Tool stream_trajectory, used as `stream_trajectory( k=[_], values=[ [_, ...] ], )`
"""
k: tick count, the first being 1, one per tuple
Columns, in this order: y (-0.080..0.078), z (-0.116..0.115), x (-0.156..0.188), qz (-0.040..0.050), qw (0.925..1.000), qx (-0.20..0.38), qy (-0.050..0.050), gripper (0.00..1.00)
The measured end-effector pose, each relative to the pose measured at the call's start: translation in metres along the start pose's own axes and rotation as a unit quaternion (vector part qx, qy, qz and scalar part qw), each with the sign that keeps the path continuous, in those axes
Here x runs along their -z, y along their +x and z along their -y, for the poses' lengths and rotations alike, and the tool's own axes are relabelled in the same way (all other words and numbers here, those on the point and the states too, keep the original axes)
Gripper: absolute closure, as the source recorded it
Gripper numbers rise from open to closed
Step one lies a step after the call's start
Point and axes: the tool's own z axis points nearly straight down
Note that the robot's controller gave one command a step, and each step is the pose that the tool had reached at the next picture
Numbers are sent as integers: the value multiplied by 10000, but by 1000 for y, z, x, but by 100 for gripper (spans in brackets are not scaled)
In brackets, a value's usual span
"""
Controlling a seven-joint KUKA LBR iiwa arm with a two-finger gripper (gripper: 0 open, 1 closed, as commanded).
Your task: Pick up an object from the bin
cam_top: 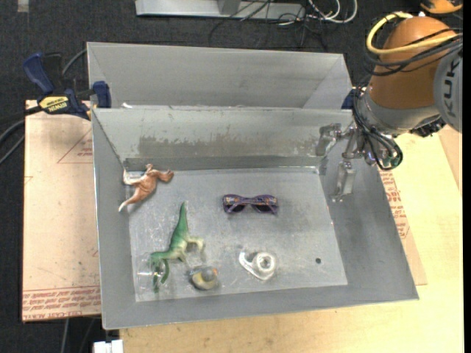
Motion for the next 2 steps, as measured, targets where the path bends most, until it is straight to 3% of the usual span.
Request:
stream_trajectory(
  k=[1, 2],
  values=[
    [-1, -1, 5, 37, 10000, 14, 4, 0],
    [-18, -46, -61, 39, 9987, 509, 3, 0]
  ],
)
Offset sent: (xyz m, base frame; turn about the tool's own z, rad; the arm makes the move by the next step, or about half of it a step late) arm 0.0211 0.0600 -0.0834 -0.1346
